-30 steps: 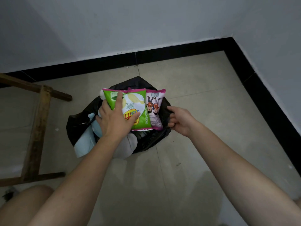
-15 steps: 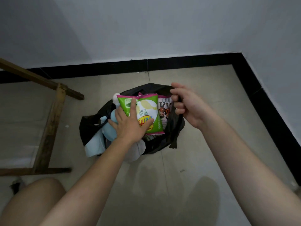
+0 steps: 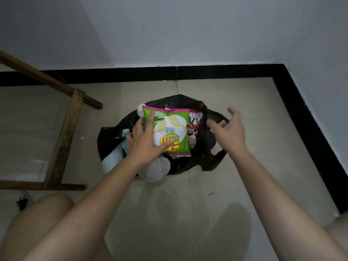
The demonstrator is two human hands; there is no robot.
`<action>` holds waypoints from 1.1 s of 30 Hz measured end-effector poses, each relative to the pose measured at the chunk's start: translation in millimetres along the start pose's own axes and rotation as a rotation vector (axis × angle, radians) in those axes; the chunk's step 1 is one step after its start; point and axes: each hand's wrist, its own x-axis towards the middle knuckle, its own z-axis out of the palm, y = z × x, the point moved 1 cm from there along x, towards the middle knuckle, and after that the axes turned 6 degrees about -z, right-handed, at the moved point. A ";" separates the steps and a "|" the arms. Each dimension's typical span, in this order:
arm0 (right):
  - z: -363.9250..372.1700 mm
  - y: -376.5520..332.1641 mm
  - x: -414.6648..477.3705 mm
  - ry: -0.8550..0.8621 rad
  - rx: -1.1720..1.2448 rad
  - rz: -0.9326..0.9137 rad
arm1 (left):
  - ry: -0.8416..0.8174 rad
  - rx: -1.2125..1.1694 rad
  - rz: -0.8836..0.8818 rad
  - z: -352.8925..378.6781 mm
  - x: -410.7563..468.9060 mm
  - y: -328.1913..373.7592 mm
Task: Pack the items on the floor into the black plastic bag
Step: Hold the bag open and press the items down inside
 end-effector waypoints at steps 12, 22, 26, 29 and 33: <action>79.0 72.9 -29.6 -0.286 -0.320 0.288 | 0.250 -0.035 -0.220 -31.8 -0.6 -71.6; 80.0 63.9 -42.4 -0.129 -0.005 0.217 | 0.077 0.023 -0.261 -43.7 0.3 -78.6; 92.2 65.2 -54.2 -0.101 0.196 0.223 | 0.034 -0.499 -0.395 -65.5 -2.9 -49.4; 95.0 61.8 -42.9 -0.004 0.291 0.322 | 0.005 -0.743 -0.429 -78.3 -7.6 -27.1; 91.9 51.0 -15.0 0.052 0.280 0.426 | -0.001 -0.925 -0.405 -95.2 -10.6 -11.6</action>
